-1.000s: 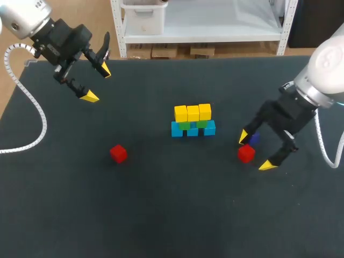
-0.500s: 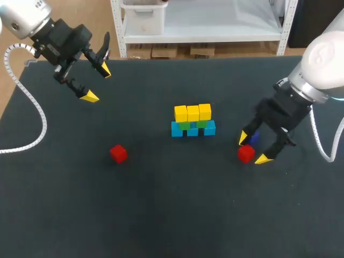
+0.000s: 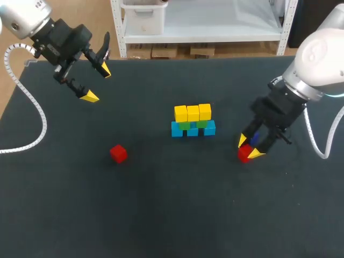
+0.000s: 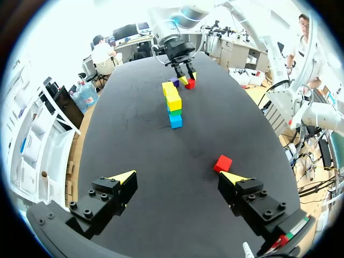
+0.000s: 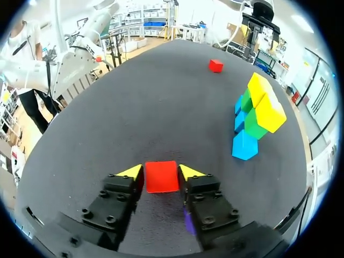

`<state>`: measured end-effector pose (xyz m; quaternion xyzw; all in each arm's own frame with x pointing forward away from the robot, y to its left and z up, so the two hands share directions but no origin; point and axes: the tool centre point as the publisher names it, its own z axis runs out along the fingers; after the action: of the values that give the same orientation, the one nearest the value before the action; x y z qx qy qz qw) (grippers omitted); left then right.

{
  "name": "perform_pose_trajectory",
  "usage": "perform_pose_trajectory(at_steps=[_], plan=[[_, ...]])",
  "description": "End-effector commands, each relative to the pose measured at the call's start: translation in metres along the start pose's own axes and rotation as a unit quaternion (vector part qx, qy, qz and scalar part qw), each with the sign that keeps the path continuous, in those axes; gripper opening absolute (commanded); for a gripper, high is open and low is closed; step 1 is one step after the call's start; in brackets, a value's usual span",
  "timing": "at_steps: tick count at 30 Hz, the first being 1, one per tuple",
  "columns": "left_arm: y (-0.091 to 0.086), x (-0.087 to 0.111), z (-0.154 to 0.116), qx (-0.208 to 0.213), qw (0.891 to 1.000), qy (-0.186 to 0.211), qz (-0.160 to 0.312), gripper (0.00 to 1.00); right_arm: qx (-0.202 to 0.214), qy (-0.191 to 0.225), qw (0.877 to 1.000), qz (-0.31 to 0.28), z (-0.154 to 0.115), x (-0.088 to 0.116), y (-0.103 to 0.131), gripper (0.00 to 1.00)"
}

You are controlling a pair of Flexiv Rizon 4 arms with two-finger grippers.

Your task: Place the blue cubes, place green cubes on the blue cubes, place the yellow cubes on the green cubes, then place the red cubes on the yellow cubes, and place purple cube on the red cubes.

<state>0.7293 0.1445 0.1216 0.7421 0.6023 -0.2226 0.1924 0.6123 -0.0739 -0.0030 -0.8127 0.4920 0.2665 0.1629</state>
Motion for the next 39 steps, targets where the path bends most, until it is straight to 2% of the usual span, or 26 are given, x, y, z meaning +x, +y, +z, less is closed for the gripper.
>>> perform_pose_trajectory(at_steps=[1,3,7,8,9,11,13,17,19,20,25,29,34,39], plan=[[0.002,0.001,-0.001,0.002,1.0,0.0,0.001,1.0,-0.001,-0.001,1.0,0.0,-0.001,0.001,-0.001,0.31],[0.002,0.001,-0.001,0.002,1.0,0.0,0.001,1.0,-0.003,-0.001,1.0,0.0,-0.001,0.001,0.0,0.45],[0.002,0.001,-0.001,0.002,1.0,0.0,0.001,1.0,-0.003,0.001,1.0,0.004,-0.003,0.004,0.001,0.5],[0.002,0.001,-0.001,0.002,1.0,0.0,0.001,1.0,-0.003,0.001,1.0,0.005,-0.003,0.005,0.001,0.64],[0.002,0.001,-0.001,0.002,1.0,0.0,0.001,1.0,-0.003,0.002,1.0,0.006,-0.003,0.006,0.001,0.69],[0.002,0.001,-0.001,0.002,1.0,0.0,0.001,1.0,-0.002,0.002,1.0,0.008,-0.004,0.006,0.001,0.69],[0.002,0.001,-0.001,0.002,1.0,0.0,0.001,1.0,-0.002,0.003,1.0,0.008,-0.004,0.007,0.001,0.66],[0.002,0.001,-0.001,0.002,1.0,0.0,0.001,1.0,0.002,0.002,1.0,0.006,-0.005,0.006,-0.001,0.34],[0.002,0.001,-0.001,0.002,1.0,0.0,0.001,1.0,0.002,0.001,1.0,0.005,-0.005,0.006,-0.001,0.06],[0.002,0.001,-0.001,0.002,1.0,0.0,0.001,1.0,0.003,0.001,1.0,0.004,-0.005,0.006,-0.001,0.0],[0.002,0.001,-0.001,0.002,1.0,0.0,0.001,1.0,0.008,-0.003,1.0,0.014,-0.006,0.004,0.0,0.0],[0.002,0.001,-0.001,0.002,1.0,0.0,0.001,1.0,0.034,-0.035,0.995,0.088,-0.016,0.005,-0.002,0.0],[0.002,0.001,-0.001,0.002,1.0,0.0,0.001,1.0,0.097,-0.002,0.979,0.179,-0.038,-0.003,-0.011,0.0],[0.002,0.001,-0.001,0.002,1.0,0.0,0.001,1.0,0.152,0.039,0.965,0.212,-0.058,-0.02,-0.031,0.0]])
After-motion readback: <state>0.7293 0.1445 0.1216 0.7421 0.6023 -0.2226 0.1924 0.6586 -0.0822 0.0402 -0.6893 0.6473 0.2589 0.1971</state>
